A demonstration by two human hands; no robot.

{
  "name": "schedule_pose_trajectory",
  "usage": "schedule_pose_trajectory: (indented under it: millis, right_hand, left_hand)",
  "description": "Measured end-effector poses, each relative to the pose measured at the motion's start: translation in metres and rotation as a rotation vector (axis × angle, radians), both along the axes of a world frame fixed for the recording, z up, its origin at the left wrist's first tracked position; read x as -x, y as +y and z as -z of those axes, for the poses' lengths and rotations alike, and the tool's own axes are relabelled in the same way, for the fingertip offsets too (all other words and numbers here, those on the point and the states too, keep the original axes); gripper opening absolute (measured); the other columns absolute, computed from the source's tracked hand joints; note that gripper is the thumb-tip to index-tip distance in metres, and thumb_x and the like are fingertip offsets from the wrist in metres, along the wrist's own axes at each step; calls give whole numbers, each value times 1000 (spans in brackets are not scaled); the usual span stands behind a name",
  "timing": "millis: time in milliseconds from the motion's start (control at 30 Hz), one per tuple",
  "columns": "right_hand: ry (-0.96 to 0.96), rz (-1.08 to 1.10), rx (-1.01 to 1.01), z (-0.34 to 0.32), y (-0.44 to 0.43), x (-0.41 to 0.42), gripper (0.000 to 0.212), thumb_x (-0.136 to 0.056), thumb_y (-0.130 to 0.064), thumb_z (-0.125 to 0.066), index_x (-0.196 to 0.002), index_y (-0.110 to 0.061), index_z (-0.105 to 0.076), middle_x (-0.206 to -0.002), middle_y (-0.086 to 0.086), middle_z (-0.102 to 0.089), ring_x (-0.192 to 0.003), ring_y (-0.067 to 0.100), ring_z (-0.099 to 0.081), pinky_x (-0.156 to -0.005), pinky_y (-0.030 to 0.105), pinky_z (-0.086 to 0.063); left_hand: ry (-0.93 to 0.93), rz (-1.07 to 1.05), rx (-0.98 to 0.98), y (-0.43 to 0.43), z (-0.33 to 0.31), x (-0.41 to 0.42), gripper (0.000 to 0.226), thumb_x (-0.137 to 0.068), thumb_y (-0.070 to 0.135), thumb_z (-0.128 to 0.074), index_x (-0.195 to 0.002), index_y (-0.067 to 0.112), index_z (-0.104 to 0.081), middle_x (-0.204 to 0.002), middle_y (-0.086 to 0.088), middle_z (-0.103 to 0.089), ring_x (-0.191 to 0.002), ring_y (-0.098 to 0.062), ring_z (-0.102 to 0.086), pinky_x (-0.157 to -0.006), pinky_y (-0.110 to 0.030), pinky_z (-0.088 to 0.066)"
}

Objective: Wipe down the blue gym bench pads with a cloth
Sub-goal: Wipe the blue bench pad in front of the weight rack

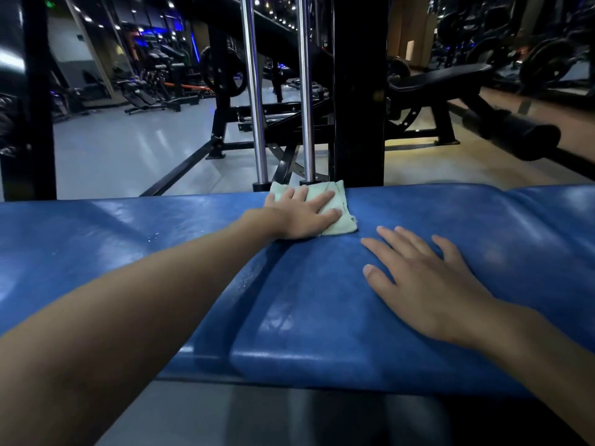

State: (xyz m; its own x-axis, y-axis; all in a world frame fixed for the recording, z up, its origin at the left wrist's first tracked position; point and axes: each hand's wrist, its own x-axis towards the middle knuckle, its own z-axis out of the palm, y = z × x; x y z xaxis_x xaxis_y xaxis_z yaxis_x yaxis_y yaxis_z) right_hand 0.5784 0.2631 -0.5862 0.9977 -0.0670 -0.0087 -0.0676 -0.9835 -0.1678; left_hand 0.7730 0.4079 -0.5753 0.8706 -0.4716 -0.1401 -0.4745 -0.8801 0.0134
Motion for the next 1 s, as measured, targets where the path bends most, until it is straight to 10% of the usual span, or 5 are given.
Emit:
schedule_pose_trajectory:
  millis: [433, 1000]
  right_hand:
    - [-1, 9, 31, -14, 7, 0, 56, -102, -52, -20, -155, -33, -21, -166, -9, -7, -152, 9, 3, -120, 52, 5]
    - [18, -28, -8, 0, 19, -12, 58, -101, -53, -11, -156, -38, -5, -165, -11, 7, -150, 6, 12, -121, 49, 5]
  left_hand:
    - [-67, 122, -14, 79, 1, 171, 64, -92, 74, -13, -151, 55, 7, -167, -1, 5, -153, -21, 10, -121, -51, 2]
    - [-13, -34, -1, 11, -5, -30, 69, -87, 78, -13, -152, 54, -2, -167, -5, -9, -153, -27, -6, -118, -60, -2]
